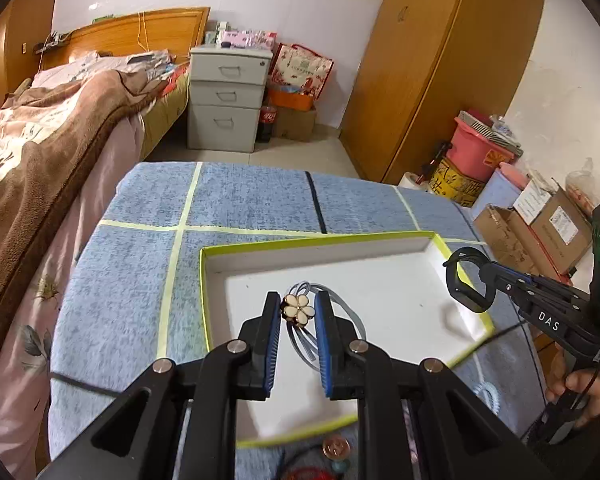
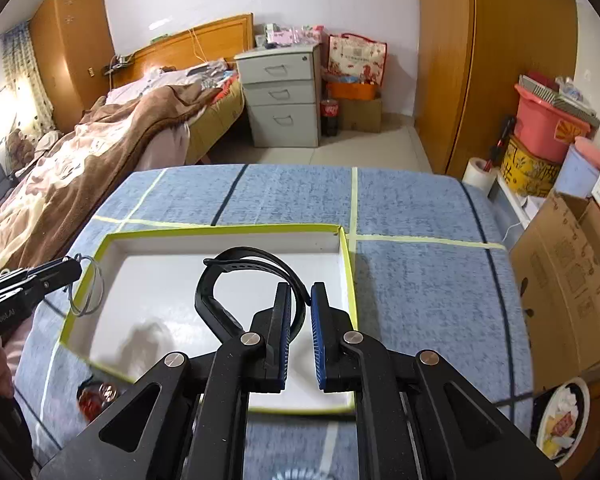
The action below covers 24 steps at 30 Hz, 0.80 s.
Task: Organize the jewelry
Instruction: 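Carry both items into the green box and open both tools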
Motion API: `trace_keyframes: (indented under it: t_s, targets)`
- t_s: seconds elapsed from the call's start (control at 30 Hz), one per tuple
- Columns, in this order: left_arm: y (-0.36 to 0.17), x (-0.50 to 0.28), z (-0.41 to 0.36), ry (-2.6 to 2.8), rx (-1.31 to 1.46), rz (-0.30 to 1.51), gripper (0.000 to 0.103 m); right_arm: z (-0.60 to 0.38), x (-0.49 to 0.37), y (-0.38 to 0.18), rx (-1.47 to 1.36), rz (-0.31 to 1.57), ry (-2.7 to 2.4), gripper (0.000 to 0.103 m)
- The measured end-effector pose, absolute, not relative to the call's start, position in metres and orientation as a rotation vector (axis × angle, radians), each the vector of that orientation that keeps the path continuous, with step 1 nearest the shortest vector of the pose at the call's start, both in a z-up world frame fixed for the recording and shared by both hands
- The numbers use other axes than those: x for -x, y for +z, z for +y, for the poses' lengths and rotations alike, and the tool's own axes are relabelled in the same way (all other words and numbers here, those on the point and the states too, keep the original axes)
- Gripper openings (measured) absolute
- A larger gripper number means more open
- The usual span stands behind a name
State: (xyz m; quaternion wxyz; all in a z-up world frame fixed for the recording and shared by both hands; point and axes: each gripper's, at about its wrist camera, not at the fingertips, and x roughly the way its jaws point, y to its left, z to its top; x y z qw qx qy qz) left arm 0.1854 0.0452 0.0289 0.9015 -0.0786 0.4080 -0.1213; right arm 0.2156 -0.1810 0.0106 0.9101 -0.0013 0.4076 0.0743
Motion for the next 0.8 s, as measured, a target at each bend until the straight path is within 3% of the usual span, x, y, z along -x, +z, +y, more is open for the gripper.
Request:
trace_keyframes:
  t_s: [0.8]
  targets:
    - [-0.020,-0.232,0.042,-0.208,0.160,0.965,0.018,-0.170,-0.264,-0.026,0.053,0.934,0.121,0.010]
